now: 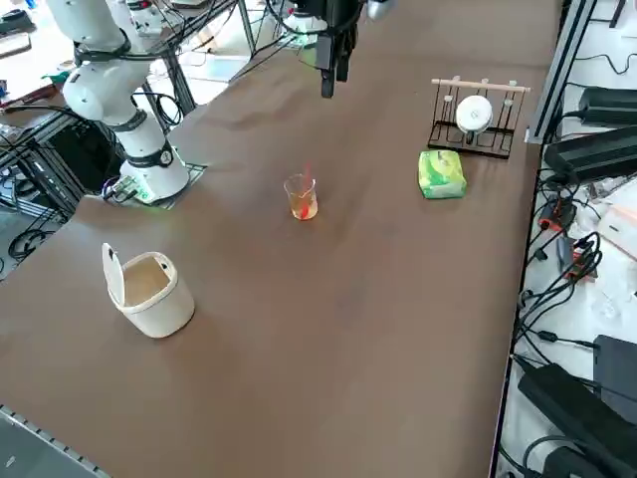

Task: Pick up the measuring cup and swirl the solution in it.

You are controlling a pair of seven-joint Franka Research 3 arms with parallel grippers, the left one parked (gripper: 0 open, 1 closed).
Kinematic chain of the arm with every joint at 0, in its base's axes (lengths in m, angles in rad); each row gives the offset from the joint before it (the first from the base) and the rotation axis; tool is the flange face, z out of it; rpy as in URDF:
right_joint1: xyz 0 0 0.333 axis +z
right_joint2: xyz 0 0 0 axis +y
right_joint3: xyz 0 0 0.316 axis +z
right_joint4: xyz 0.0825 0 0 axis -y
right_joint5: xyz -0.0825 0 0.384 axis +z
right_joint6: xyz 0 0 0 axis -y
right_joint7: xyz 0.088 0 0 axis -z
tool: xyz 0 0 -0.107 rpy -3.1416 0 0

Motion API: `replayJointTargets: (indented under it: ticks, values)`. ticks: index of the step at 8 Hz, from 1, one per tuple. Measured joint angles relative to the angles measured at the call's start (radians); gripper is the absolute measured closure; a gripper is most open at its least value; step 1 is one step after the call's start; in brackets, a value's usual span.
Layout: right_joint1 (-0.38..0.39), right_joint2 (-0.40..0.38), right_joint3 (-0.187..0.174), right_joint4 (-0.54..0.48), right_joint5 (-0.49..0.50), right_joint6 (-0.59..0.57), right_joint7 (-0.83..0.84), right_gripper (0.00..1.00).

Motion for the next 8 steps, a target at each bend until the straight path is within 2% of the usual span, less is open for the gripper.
replayJointTargets:
  ticks: [3,4,6,8]
  values:
    - [0.035,0.001,0.000,-0.140,-0.081,0.094,0.009,0.00]
    - [0.040,0.000,0.000,-0.191,-0.090,0.159,0.039,0.00]
    - [0.077,-0.001,0.000,-0.300,-0.163,0.259,0.153,0.00]
    - [0.116,0.007,0.001,-0.371,-0.228,0.298,0.247,0.01]
